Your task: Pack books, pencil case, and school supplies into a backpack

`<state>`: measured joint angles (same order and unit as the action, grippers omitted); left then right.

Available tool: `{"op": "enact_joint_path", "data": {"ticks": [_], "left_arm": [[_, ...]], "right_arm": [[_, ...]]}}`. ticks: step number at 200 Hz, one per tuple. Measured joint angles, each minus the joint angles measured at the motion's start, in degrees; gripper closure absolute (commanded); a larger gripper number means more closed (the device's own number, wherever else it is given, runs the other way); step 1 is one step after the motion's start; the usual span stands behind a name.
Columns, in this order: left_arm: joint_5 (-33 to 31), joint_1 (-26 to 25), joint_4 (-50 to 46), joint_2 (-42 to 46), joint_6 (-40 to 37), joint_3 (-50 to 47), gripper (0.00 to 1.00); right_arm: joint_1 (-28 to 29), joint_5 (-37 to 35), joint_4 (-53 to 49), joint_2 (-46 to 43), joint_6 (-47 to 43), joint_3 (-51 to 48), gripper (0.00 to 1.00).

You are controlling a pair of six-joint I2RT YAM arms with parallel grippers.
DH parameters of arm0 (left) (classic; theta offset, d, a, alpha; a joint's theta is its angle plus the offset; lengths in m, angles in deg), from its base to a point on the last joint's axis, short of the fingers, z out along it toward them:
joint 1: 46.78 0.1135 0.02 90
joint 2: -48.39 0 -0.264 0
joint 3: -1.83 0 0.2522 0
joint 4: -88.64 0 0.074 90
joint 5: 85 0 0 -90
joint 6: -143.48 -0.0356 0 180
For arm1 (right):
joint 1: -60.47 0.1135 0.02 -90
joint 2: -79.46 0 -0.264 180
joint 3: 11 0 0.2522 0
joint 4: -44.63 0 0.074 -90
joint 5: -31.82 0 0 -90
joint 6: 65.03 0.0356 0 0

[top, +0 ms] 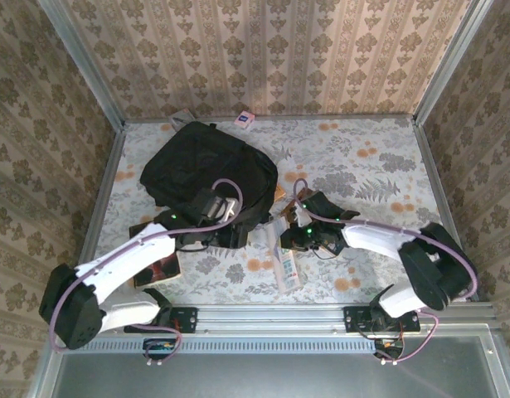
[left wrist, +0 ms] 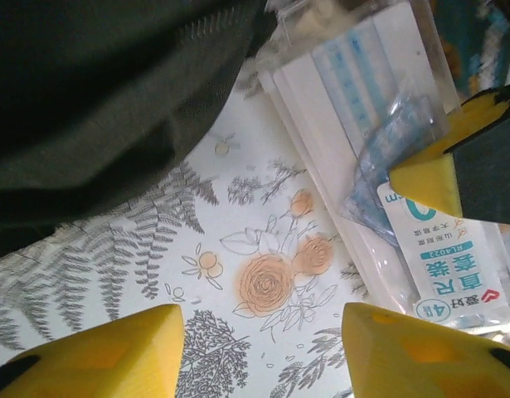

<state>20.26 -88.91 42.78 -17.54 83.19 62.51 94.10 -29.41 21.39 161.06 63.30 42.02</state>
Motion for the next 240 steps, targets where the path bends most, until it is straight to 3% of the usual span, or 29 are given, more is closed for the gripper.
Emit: {"op": "enact_joint_path", "data": {"ticks": [39,76,138,179,218,240], "left_arm": [[-2.6,2.2,-7.0,0.5,-3.5,8.9,0.29],[-9.1,2.3,-11.7,-7.6,-8.6,20.8,0.21],[-22.4,-6.2,-18.1,-25.6,-17.0,38.8,0.16],[-28.6,-8.1,-20.6,-34.4,-21.2,44.2,0.17],[-33.0,-8.2,-21.3,-39.8,-23.9,45.4,0.29],[-35.1,-8.2,-21.4,-41.9,-25.4,46.4,0.52]], "right_arm": [[-0.3,-8.0,-4.8,-10.3,-1.1,0.0,1.0],[-1.7,-11.4,-4.8,-15.2,-0.4,-0.9,1.0],[-4.1,-11.7,-3.8,-17.2,-0.2,-2.1,1.0],[-6.5,-11.5,-3.2,-18.6,-0.1,-3.7,0.99],[-9.2,-10.1,-1.9,-18.6,0.5,-4.9,0.99],[-10.2,-9.8,-1.6,-18.6,0.7,-5.3,1.0]]}}
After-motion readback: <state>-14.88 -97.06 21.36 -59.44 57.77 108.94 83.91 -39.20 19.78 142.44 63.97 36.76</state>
